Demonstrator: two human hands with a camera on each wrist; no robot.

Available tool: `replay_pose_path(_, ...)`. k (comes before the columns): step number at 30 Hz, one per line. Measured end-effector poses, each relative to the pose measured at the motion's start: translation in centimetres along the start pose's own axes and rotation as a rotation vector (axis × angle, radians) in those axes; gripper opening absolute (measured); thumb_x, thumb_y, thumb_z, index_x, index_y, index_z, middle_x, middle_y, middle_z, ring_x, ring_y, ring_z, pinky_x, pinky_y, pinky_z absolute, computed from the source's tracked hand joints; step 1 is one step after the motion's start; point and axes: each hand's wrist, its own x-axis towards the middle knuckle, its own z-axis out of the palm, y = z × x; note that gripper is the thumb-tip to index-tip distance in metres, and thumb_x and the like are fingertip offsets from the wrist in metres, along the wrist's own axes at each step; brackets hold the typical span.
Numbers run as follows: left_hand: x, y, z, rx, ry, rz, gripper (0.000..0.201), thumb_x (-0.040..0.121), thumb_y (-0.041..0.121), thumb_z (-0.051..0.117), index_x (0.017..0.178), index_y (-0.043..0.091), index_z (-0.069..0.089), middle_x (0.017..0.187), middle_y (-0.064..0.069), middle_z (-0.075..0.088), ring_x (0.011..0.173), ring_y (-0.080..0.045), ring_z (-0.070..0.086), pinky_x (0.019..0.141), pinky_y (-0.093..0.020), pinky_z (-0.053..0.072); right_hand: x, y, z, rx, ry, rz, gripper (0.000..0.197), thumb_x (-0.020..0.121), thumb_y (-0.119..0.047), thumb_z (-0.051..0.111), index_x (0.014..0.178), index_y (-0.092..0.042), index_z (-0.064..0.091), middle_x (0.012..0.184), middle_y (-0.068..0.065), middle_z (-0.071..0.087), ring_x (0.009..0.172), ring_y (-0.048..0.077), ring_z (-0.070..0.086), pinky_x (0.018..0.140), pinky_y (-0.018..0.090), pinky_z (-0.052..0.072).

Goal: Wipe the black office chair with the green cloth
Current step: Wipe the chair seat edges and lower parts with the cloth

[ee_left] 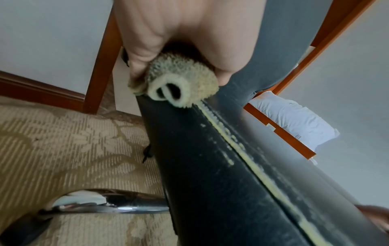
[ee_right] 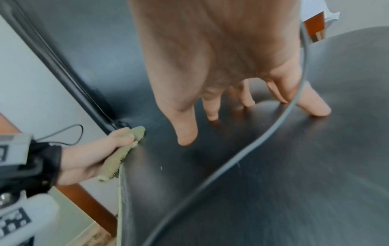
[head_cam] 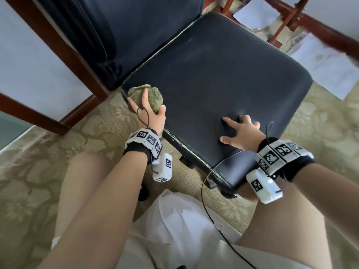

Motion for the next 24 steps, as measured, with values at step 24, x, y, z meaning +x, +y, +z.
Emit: replay_pose_path(24, 11.6, -2.3, -2.3, -0.203, 0.079, 0.171, 0.046, 0.068, 0.048, 0.055, 0.112, 0.037, 0.062, 0.149, -0.006, 0.028, 0.128, -0.022, 0.039, 0.103, -0.034, 0.042, 7.8, -9.1, -2.5, -0.299, -0.09, -0.328, 0.073, 0.091, -0.048, 0.047, 0.146, -0.045, -0.001, 0.157, -0.007, -0.011, 0.144, 0.029, -0.007, 0.108, 0.058, 0.017)
